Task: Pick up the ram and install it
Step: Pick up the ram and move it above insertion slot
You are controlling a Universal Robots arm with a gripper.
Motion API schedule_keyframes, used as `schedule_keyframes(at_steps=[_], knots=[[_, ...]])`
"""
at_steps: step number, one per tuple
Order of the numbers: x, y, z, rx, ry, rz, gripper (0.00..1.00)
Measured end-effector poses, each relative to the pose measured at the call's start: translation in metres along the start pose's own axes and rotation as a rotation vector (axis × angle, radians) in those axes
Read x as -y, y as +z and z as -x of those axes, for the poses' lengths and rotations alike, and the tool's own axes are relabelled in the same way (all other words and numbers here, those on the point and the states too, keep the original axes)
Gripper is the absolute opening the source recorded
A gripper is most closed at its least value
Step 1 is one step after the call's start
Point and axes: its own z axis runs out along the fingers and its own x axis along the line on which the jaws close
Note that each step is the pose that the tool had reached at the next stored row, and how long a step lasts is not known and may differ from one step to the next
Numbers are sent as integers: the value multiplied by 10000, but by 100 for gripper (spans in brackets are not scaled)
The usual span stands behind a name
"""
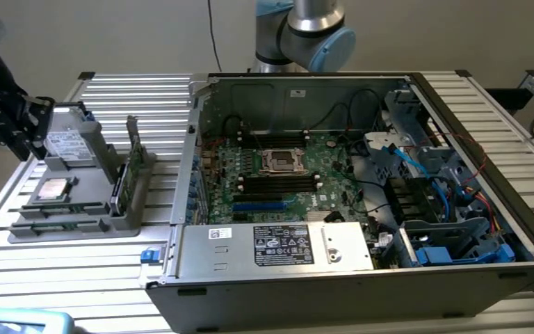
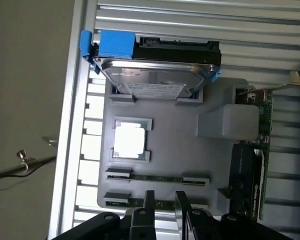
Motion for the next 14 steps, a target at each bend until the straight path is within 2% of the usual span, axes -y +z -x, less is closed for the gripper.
schedule_keyframes(at_steps=[14], knots=[[1,15,0,-158,-2541,-23,31]])
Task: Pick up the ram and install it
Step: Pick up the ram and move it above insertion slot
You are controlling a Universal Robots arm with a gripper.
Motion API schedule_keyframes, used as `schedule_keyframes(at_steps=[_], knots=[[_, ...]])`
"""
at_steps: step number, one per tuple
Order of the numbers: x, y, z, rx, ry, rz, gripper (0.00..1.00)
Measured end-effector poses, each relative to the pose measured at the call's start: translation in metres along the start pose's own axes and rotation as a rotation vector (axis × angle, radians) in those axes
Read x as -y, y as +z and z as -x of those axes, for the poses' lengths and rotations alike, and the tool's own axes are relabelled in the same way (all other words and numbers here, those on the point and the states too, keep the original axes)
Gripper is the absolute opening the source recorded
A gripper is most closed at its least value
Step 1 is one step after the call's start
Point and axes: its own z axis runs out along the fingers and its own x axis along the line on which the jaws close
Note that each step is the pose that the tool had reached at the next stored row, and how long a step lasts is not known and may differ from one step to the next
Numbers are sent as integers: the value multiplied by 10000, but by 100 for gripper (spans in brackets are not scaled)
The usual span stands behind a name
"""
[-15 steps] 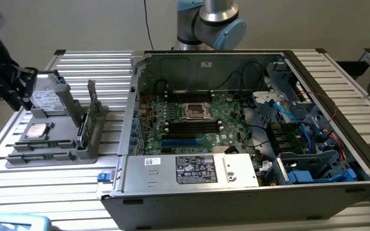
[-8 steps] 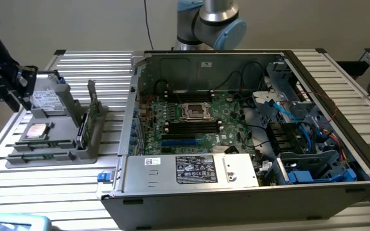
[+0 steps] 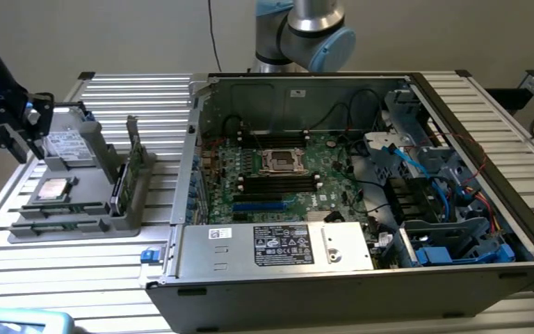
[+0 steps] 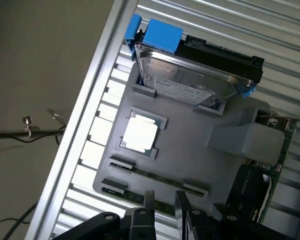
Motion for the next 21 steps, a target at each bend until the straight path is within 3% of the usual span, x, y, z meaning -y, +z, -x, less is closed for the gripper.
schedule_keyframes(at_steps=[21], knots=[[1,15,0,-231,-3821,-67,31]])
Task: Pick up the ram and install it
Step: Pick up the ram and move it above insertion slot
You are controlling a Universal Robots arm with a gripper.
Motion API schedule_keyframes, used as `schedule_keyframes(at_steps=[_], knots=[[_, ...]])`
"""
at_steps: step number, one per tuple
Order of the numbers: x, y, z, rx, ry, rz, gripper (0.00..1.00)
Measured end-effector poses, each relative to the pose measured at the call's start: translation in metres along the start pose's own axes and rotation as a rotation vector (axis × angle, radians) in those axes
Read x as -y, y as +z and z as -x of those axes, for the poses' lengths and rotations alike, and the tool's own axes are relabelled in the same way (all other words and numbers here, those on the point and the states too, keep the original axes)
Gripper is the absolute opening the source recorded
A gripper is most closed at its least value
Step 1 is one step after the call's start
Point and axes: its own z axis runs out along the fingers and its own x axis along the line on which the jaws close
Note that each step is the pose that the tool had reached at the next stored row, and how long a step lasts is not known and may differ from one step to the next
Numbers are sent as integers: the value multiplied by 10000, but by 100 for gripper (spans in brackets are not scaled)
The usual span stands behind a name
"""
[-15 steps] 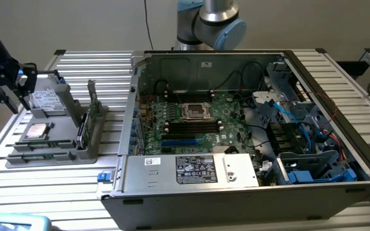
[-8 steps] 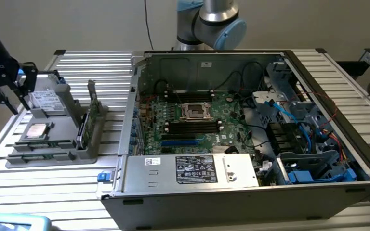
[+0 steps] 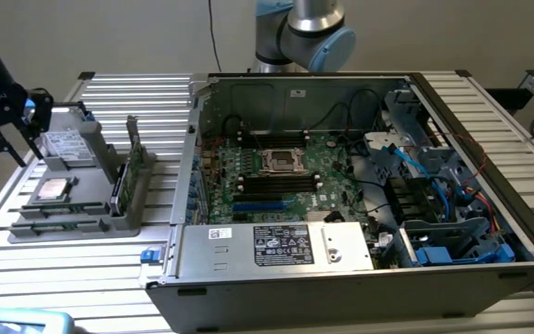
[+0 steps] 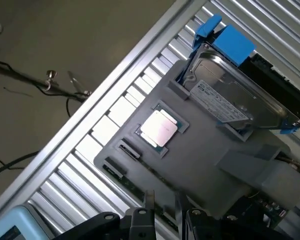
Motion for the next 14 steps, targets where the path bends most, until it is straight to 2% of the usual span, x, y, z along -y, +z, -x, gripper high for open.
schedule_keyframes(at_steps=[6,12,14], knots=[[0,4,0,-73,-1085,-23,31],[0,9,0,-171,-2173,-45,31],[0,12,0,-253,-2516,-43,31]])
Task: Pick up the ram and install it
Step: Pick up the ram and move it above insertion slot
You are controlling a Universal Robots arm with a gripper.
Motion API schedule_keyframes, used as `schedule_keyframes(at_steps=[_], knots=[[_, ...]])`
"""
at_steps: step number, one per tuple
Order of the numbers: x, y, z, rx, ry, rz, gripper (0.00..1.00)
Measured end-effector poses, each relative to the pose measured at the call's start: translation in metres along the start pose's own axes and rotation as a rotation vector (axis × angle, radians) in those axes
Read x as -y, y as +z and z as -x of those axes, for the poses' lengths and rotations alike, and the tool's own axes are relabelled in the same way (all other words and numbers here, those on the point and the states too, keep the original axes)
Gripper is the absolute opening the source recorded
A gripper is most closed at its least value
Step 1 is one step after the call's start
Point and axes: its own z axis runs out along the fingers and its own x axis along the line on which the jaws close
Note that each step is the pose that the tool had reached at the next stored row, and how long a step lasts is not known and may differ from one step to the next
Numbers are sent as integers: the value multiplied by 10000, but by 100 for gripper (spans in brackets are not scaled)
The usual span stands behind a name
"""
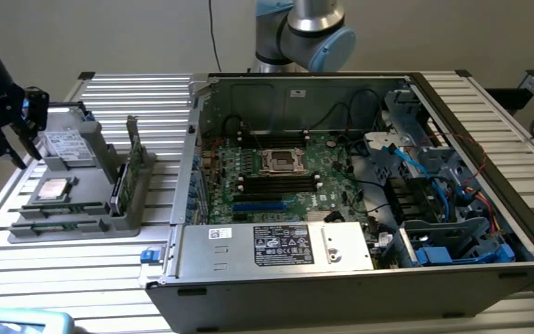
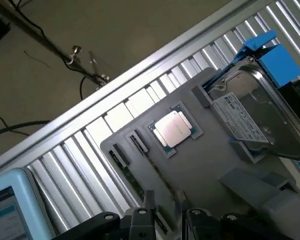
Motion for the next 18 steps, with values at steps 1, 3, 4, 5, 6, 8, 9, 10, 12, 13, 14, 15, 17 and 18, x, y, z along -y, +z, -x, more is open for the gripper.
schedule_keyframes(at_steps=[1,3,4,5,6,8,9,10,12,13,14,15,17,18], knots=[[0,2,0,-40,-165,4,31],[0,7,0,-109,-509,5,31],[1,10,0,-141,-684,4,31],[1,12,0,-171,-864,2,31],[1,15,0,-193,-1041,-7,31],[1,24,1,-229,-1410,-29,31],[2,30,1,-244,-1594,-40,31],[2,36,1,-258,-1768,-50,31],[2,46,1,-289,-2132,-71,31],[2,51,1,-305,-2310,-82,31],[3,57,2,-321,-2490,-93,31],[3,62,2,-337,-2669,-104,31],[4,73,2,-371,-3044,-128,31],[4,77,2,-388,-3221,-138,31]])
